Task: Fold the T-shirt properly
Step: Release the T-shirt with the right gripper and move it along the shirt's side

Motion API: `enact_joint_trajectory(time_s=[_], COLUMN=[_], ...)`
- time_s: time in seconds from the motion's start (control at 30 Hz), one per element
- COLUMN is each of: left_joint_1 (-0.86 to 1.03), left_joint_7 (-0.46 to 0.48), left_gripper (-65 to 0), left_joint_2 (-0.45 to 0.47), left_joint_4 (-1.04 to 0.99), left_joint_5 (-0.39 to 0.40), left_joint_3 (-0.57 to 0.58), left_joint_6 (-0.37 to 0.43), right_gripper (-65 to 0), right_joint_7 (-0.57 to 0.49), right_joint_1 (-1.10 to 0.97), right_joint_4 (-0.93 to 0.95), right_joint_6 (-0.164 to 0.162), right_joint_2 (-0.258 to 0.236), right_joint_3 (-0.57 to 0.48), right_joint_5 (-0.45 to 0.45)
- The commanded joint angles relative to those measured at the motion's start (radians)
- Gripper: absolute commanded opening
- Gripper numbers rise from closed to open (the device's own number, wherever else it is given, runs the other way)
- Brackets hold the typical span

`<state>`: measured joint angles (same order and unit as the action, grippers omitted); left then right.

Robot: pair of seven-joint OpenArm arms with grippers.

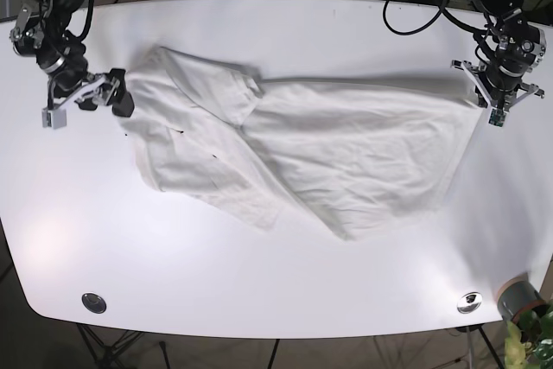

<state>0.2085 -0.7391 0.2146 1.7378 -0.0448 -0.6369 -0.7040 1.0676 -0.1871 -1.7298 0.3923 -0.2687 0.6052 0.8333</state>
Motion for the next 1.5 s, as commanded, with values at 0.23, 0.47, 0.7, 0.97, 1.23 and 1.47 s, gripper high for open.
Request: enact_joint_trajectory(time_s=[0.23,0.47,0.7,0.97,1.23,1.47], left_joint_1=[-0.007,-0.007,-0.008,-0.008,-0.036,-0.04], left_joint_7=[0.016,0.017,0.017,0.019,0.017,0.017], left_gripper=[-65.0,-65.0,-65.0,-65.0,-65.0,-65.0], left_joint_2=[0.016,0.016,0.015,0.015,0.018,0.019], left_joint_4=[0.021,0.023,0.021,0.018,0.017,0.017], left_joint_5=[0.001,0.001,0.001,0.001,0.0,-0.002], left_joint_3=[-0.005,-0.005,-0.005,-0.005,-0.007,-0.007], left_joint_6=[0.006,0.006,0.006,0.006,0.006,0.006], right_gripper=[-9.8,-9.8,-9.8,-12.7,-17.9,-28.1], right_joint_7=[-0.017,-0.073,-0.2,-0.252,-0.254,-0.292], right_joint_1=[0.312,0.493,0.565,0.568,0.541,0.536], right_joint_4=[0.235,0.454,0.635,0.716,0.712,0.712], right_joint_6=[0.017,0.095,0.15,0.156,0.15,0.15], right_joint_2=[-0.024,-0.02,-0.02,-0.011,0.035,0.044], right_joint_3=[-0.13,-0.202,-0.29,-0.305,-0.371,-0.36], right_joint_5=[-0.228,-0.374,-0.48,-0.484,-0.48,-0.487])
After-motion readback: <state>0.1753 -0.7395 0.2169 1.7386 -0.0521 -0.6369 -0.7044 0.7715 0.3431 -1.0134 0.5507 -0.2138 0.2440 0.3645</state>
